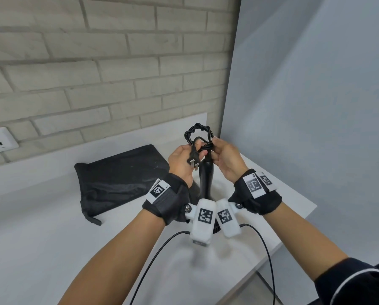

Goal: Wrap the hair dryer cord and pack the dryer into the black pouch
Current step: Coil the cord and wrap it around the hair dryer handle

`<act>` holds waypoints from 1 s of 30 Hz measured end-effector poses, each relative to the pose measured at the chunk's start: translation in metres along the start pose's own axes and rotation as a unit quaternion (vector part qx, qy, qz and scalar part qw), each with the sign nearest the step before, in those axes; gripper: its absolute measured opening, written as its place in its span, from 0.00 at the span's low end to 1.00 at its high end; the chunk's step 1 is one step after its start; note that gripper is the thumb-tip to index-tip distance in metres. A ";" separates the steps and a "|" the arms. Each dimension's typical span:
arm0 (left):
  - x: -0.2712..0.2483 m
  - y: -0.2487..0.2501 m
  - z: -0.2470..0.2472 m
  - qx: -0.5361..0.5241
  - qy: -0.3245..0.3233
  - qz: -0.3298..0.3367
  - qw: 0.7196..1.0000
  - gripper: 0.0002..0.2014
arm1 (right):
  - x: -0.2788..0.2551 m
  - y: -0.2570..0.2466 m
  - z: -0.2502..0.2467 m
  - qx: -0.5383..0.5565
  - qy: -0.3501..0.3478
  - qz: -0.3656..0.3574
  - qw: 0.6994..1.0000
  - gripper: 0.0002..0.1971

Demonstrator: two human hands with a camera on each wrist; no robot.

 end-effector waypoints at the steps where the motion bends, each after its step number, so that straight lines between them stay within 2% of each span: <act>1: -0.002 0.001 0.000 0.003 0.003 0.006 1.000 0.09 | 0.000 0.001 0.001 -0.005 0.003 -0.004 1.000 0.09; 4: -0.005 0.003 0.002 0.024 0.007 0.016 1.000 0.12 | 0.000 0.004 0.003 0.000 0.004 -0.009 1.000 0.11; 8: -0.007 0.005 0.001 0.075 0.019 0.026 0.997 0.11 | 0.001 0.007 -0.002 0.000 0.019 0.013 1.000 0.13; 10: -0.005 0.005 0.001 0.077 0.021 0.031 0.996 0.11 | 0.002 0.007 -0.005 -0.008 0.038 0.007 0.999 0.12; 12: -0.003 0.004 0.002 0.073 0.023 0.030 0.997 0.11 | 0.003 0.006 -0.007 -0.012 0.044 -0.002 0.999 0.15; 17: 0.000 0.004 0.000 0.080 0.007 0.008 0.997 0.07 | 0.006 -0.001 -0.006 -0.059 -0.018 0.029 0.998 0.11; 22: 0.003 0.009 -0.004 0.079 -0.006 -0.008 0.997 0.03 | 0.004 -0.009 0.000 -0.097 -0.060 0.042 0.993 0.14; 25: 0.004 0.012 -0.005 0.069 -0.025 -0.010 0.997 0.06 | 0.003 -0.007 0.005 -0.088 -0.071 0.036 0.993 0.15; 28: 0.004 0.014 -0.007 0.084 -0.031 -0.013 0.996 0.12 | 0.004 -0.006 0.009 -0.067 -0.067 0.020 0.995 0.15; 30: 0.004 0.017 -0.007 0.116 -0.006 0.002 0.993 0.08 | 0.004 -0.005 0.011 -0.053 -0.059 0.012 0.997 0.16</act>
Point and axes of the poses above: each hand's wrist, its own x-axis towards the middle knuckle, its own z-axis out of the palm, y = z × x, the point moved 2 cm from there along x, towards the middle knuckle, and after that the axes turned 4 degrees about -z, right-handed, at the moved point
